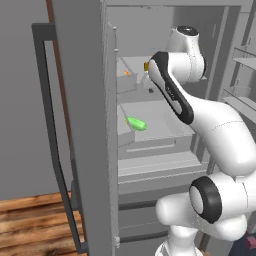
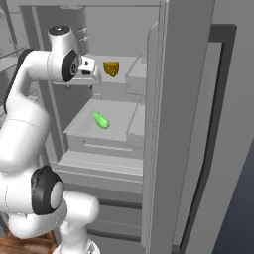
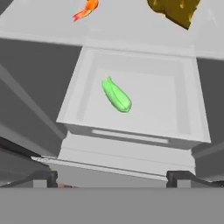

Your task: Take the cheese, shrimp, and corn from the fridge and place them on the plate on the dining counter to create an appetizer plate.

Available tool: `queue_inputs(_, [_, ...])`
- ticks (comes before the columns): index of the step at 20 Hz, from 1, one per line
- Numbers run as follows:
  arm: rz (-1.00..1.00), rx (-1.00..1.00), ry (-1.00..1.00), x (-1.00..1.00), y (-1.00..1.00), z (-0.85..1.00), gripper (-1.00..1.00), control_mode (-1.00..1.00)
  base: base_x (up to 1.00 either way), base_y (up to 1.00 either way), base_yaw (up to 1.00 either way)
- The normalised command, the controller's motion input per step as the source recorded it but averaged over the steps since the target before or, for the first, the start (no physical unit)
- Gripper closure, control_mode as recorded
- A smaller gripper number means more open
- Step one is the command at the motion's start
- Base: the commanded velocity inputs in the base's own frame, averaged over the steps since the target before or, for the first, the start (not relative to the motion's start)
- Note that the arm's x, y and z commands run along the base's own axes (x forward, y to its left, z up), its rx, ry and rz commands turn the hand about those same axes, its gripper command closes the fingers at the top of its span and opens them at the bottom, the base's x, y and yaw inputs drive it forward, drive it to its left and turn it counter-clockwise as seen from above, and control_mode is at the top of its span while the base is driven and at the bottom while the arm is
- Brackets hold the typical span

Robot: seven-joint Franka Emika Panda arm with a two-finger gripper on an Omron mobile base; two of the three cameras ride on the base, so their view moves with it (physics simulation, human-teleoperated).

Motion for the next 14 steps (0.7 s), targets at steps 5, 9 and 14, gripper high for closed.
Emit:
queue_inputs(5, [0.21, 0.00, -0.12, 0.23, 0.25, 0.15, -1.00, -1.00, 0.00, 0.00, 0.00])
queue_inputs(9, [0.27, -0.01, -0.24, 0.23, 0.19, 0.01, -1.00, -1.00, 0.00, 0.00, 0.00])
queue_inputs(14, [0.22, -0.03, -0.18, 0.50, 0.17, 0.00, -1.00, -1.00, 0.00, 0.00, 0.00])
